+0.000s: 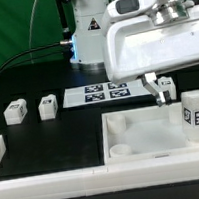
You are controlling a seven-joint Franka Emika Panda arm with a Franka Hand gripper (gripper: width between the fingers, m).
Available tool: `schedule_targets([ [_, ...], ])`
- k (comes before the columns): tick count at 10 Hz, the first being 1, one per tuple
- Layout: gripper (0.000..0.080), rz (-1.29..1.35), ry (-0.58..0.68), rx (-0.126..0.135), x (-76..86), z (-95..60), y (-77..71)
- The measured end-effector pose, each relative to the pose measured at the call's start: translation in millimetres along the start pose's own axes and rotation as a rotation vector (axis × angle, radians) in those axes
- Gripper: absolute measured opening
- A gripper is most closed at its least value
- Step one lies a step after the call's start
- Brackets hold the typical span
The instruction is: Assemble one leg
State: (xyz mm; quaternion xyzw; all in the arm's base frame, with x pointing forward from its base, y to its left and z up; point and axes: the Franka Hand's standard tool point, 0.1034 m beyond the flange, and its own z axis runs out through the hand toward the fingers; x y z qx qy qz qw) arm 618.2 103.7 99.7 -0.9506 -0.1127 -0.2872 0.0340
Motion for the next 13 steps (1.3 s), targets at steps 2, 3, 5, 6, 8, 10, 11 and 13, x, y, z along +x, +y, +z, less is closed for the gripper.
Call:
schedule_targets([
  [2, 0.0649, 0.003, -0.126, 0.044, -7.3, 3.5, -11.2],
  [3, 0.0649, 0.002, -0.221, 0.073, -6.8, 2.1, -13.1],
  [5, 0.0649, 0.036, -0.415, 0.116, -8.8, 0.8, -11.1],
  [6, 0.0649, 0.039, -0.508, 0.138, -6.9, -2.4, -15.8],
  [8, 0.0649, 0.041, -0.515, 0.145, 3.8, -2.2, -10.8],
  [10, 0.0649, 0.042, -0.516, 0.145, 2.5, -1.5, -10.6],
  [11, 0.0649, 0.042, -0.516, 0.145, 2.5, -1.5, -10.6],
  [13, 0.0649, 0.113, -0.534, 0.113, 2.0, -1.8, -13.5],
])
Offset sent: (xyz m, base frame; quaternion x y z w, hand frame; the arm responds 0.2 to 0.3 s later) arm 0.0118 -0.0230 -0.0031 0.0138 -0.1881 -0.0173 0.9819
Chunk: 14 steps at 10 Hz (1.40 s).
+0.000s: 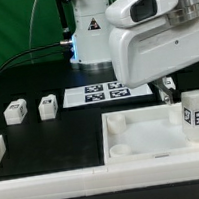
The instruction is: Assemble one leg
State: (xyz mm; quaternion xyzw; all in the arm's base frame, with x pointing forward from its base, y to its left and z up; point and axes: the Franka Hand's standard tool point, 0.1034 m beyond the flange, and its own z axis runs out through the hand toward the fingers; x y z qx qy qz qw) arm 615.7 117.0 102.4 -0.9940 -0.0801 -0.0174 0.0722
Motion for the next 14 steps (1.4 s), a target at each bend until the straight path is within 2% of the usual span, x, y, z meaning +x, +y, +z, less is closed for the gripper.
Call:
schedule_targets([
  [1, 0.0649, 0.043, -0.006, -0.019, -1.4, 2.5, -0.1],
  [2, 0.0649, 0.060, -0.010, -0.024, -3.3, 7.1, 6.4],
  [5, 0.0649, 0.062, 0.003, -0.030, -6.4, 15.2, 11.8],
  [8, 0.0649, 0.050, 0.005, -0.028, -5.0, 16.0, 2.7],
  [9, 0.0561, 0.039, 0.004, -0.028, -5.2, 16.6, 2.2],
  [10, 0.0561, -0.023, -0.001, -0.029, -5.5, 17.9, 4.8],
  [11, 0.0364, -0.049, -0.001, -0.028, -4.4, 18.6, 6.6],
  [12, 0.0298, -0.041, 0.001, -0.028, -3.9, 18.2, 6.2],
  [14, 0.0298, -0.031, 0.002, -0.028, -3.8, 18.2, 6.4],
])
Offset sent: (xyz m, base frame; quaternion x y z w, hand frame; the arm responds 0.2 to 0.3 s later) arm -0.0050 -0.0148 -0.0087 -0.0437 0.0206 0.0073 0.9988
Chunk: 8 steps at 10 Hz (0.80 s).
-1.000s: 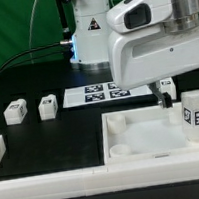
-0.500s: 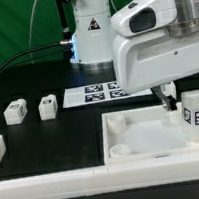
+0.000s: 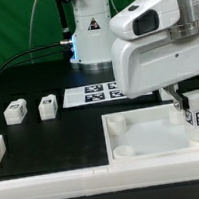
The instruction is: Assemble one leg
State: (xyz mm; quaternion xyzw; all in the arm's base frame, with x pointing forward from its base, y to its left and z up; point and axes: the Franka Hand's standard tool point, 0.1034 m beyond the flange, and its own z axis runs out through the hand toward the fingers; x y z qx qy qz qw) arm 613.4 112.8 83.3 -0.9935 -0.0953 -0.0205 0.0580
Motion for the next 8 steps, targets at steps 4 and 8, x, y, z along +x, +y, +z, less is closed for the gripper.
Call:
schedule_targets([
  [4, 0.0298, 0.203, 0.000, 0.007, 0.0, 0.2, -0.5],
  [8, 0.0298, 0.673, 0.010, 0.031, 0.3, 0.7, 0.5],
])
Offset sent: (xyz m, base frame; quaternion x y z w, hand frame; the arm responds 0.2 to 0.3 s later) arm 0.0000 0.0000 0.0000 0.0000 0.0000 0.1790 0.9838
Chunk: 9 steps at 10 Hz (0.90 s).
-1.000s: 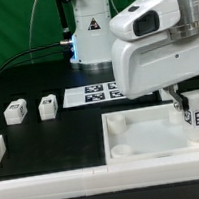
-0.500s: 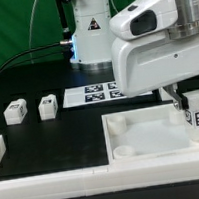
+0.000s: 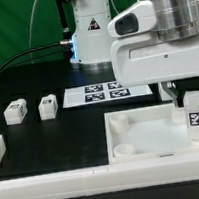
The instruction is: Assemble one leg
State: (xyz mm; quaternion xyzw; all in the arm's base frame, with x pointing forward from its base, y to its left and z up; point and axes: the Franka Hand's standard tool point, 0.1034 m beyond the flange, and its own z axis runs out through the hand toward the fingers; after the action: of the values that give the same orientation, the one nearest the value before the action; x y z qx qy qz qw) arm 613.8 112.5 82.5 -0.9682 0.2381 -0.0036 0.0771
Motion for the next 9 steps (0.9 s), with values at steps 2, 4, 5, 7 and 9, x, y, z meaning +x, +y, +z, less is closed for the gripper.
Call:
schedule_targets([
  [2, 0.0298, 0.243, 0.003, 0.006, 0.0, 0.5, -0.6],
  [4, 0.0297, 0.494, -0.008, 0.017, -2.1, 1.3, -3.2],
  [5, 0.0297, 0.605, -0.016, 0.024, -3.6, 2.1, -5.3],
  [7, 0.0297, 0.717, -0.022, 0.035, -3.4, 2.5, -6.7],
  [9, 0.0297, 0.677, -0.021, 0.035, -3.4, 2.5, -6.7],
])
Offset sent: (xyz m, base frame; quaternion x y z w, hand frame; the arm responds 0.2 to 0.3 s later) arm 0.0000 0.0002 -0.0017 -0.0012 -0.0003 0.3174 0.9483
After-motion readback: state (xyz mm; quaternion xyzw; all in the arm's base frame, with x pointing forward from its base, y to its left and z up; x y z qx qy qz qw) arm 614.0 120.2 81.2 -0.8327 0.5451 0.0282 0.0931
